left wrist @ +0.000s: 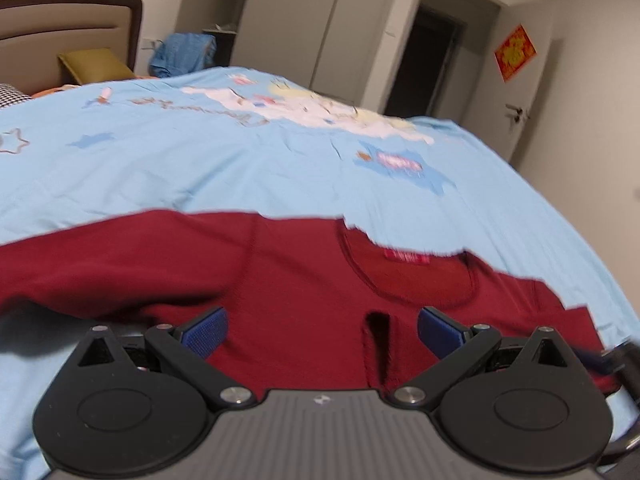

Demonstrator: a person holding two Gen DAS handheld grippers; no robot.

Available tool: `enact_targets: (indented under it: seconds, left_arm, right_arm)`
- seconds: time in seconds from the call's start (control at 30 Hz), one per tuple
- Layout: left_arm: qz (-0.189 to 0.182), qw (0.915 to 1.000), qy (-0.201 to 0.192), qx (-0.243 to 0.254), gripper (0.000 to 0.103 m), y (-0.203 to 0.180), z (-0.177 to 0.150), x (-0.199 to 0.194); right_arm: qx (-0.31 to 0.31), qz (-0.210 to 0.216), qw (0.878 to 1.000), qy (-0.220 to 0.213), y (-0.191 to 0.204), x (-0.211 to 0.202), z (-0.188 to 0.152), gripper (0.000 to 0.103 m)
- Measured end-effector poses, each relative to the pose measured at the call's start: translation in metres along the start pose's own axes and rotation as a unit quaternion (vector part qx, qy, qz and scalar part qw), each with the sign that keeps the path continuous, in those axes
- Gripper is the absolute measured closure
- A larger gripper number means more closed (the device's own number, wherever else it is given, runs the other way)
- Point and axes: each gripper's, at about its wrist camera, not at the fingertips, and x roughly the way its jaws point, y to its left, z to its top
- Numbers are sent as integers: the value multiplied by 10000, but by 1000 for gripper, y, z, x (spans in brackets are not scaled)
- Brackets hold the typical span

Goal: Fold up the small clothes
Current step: 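Lift the held cuff and carry it across the sweater body, then lower the sleeve onto the chest and open the right gripper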

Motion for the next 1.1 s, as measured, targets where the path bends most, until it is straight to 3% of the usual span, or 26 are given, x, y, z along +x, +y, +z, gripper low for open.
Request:
enact_targets:
  seconds: [0.17, 0.33, 0.43, 0.53, 0.6, 0.63, 0.67, 0.7, 0.8, 0.93, 1.0, 1.1]
  left_arm:
    - [200, 9994, 194, 206, 0, -15, -18, 25]
    - [576, 9969, 323, 421, 0, -19, -31, 37]
    - [701, 9952, 331, 597, 0, -24, -36, 39]
    - [780, 9939, 333, 711, 0, -28, -36, 41]
    - [796, 9936, 331, 729, 0, -29, -36, 42]
    - [804, 9935, 333, 729, 0, -30, -35, 42]
    - [811, 9935, 330, 727, 0, -30, -34, 41]
    - [811, 9935, 322, 732, 0, -31, -33, 41]
    - [782, 9934, 316, 774, 0, -34, -32, 43]
    - [881, 9913, 357, 909, 0, -38, -34, 48]
    - [884, 9910, 353, 938, 0, -38, -36, 50]
    - [838, 9918, 332, 902, 0, -36, -37, 49]
  right_arm:
    - [636, -790, 9946, 210, -71, -11, -16, 21]
    - [1547, -1481, 9758, 429, -144, -1, -34, 27]
    - [2357, -1463, 9588, 613, -181, 14, -47, 38]
    - [3172, -1027, 9401, 706, -204, 31, -59, 45]
    - [3546, -814, 9288, 702, -212, 36, -64, 71]
    - [3620, -778, 9264, 686, -213, 37, -65, 79]
    - [3594, -807, 9275, 635, -210, 35, -65, 91]
    - [3499, -882, 9310, 546, -209, 30, -63, 93]
    - [3101, -1184, 9423, 424, -203, 21, -60, 95]
    - [3162, -1166, 9391, 664, -204, 30, -69, 92]
    - [3215, -1158, 9380, 583, -207, 26, -71, 82]
    - [2964, -1247, 9457, 475, -202, 1, -70, 70]
